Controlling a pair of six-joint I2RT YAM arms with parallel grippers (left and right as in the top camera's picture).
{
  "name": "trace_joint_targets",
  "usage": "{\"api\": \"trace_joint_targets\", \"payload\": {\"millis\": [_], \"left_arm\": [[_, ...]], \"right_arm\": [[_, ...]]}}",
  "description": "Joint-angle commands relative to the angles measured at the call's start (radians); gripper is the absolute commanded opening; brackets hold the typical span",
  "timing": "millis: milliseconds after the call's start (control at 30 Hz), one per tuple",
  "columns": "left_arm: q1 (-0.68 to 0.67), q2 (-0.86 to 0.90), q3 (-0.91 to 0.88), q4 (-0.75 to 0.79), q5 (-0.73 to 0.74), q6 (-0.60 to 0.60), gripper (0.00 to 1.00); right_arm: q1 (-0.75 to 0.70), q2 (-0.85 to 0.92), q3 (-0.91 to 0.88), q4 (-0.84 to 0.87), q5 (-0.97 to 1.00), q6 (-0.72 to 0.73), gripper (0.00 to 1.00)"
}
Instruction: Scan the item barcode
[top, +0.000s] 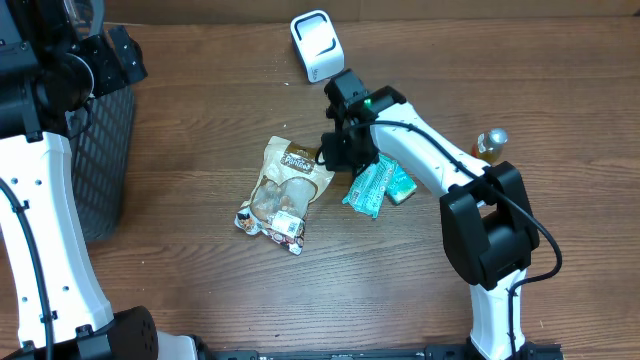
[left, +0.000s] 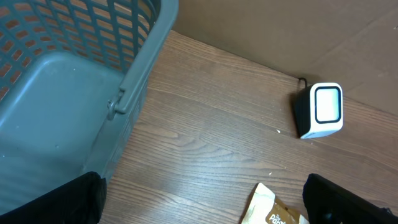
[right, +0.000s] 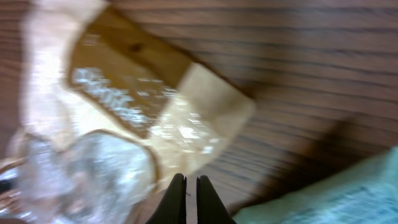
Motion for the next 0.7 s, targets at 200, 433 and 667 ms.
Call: {"api": "trace_joint_targets", "payload": {"millis": [200,433,667], "left_arm": [[-0.002,0.003,0.025,0.002,0.006,0.015,1.00],[-0.002,0.003,0.025,0.001,0.006,0.016,1.00],[-0.002,0.003,0.025,0.001,0.006,0.015,1.00]], "right_arm": [[0.080,0.002,0.014,0.074,-0.259,-0.077,0.04],[0.173,0.040,0.014,0.109,-0.141,-0.077,0.04],[0.201,0.119,0.014,0.107,-0.062,-0.072,0.04]]}}
